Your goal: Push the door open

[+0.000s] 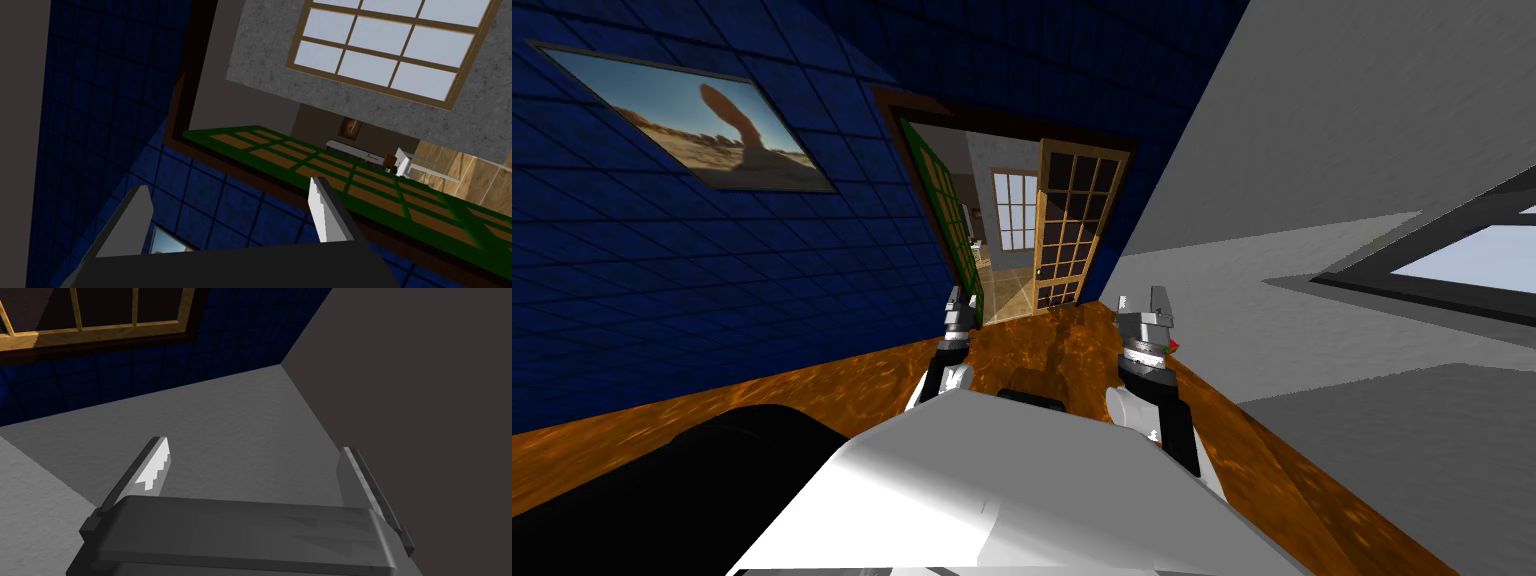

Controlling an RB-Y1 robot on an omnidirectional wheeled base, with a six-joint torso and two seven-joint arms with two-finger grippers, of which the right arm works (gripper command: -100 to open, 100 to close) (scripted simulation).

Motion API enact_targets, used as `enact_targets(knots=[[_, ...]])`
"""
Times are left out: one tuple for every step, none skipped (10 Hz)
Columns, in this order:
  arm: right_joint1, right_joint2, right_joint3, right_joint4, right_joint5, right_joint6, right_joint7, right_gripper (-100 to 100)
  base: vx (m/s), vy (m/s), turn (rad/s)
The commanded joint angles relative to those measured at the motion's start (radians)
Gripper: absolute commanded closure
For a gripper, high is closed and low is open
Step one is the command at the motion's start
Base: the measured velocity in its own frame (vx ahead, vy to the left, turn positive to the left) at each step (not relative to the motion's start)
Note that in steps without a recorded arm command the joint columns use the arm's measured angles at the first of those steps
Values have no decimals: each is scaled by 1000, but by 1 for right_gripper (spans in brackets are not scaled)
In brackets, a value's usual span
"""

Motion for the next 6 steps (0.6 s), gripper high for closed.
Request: enact_targets(knots=[[-11,-10,14,34,13,-11,23,-100,58,6,-115],[-16,-14,20,49,18,-16,33,-100,140,2,-118],[-24,-20,29,72,27,-23,48,-100,168,7,-91],[-29,-24,35,87,32,-28,58,-100,160,6,-55],[-36,-28,44,109,41,-34,73,-100,158,-1,-79],[-43,-32,52,130,49,-41,87,-100,150,15,-105]])
